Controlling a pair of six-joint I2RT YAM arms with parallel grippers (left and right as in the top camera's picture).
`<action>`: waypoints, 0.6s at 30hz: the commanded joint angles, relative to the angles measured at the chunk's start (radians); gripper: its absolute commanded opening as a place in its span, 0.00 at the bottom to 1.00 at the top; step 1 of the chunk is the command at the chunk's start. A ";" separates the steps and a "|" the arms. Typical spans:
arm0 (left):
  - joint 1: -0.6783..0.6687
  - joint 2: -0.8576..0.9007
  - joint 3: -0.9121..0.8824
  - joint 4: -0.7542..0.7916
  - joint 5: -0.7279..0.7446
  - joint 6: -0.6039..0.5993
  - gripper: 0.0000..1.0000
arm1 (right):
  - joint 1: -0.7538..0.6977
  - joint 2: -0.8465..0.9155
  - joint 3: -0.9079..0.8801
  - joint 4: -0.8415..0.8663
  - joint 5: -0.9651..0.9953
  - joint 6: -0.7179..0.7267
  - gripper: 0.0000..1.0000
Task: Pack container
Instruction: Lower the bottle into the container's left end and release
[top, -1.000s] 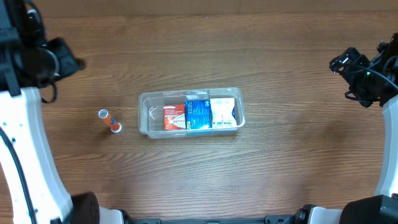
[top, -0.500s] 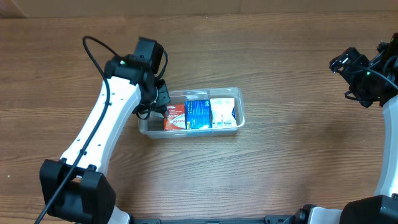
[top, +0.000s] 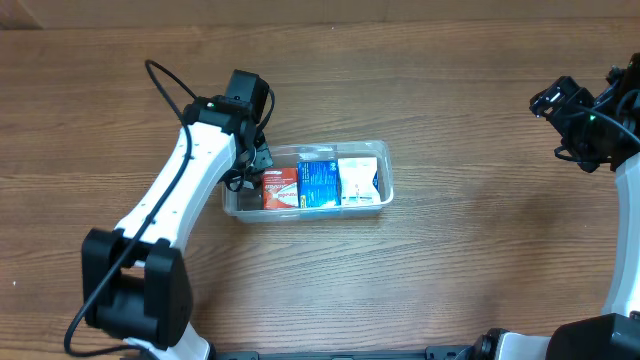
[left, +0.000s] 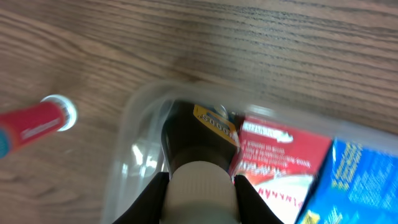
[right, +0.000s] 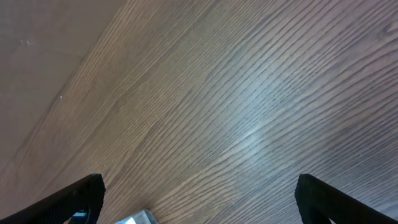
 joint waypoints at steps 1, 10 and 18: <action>-0.002 0.062 -0.002 0.038 0.012 -0.018 0.11 | -0.002 -0.009 0.008 0.004 -0.005 0.000 1.00; 0.008 -0.057 0.142 -0.083 0.079 0.007 0.77 | -0.002 -0.010 0.008 0.004 -0.005 0.000 1.00; 0.274 -0.221 0.277 -0.484 -0.131 0.013 0.96 | -0.002 -0.009 0.008 0.004 -0.005 0.000 1.00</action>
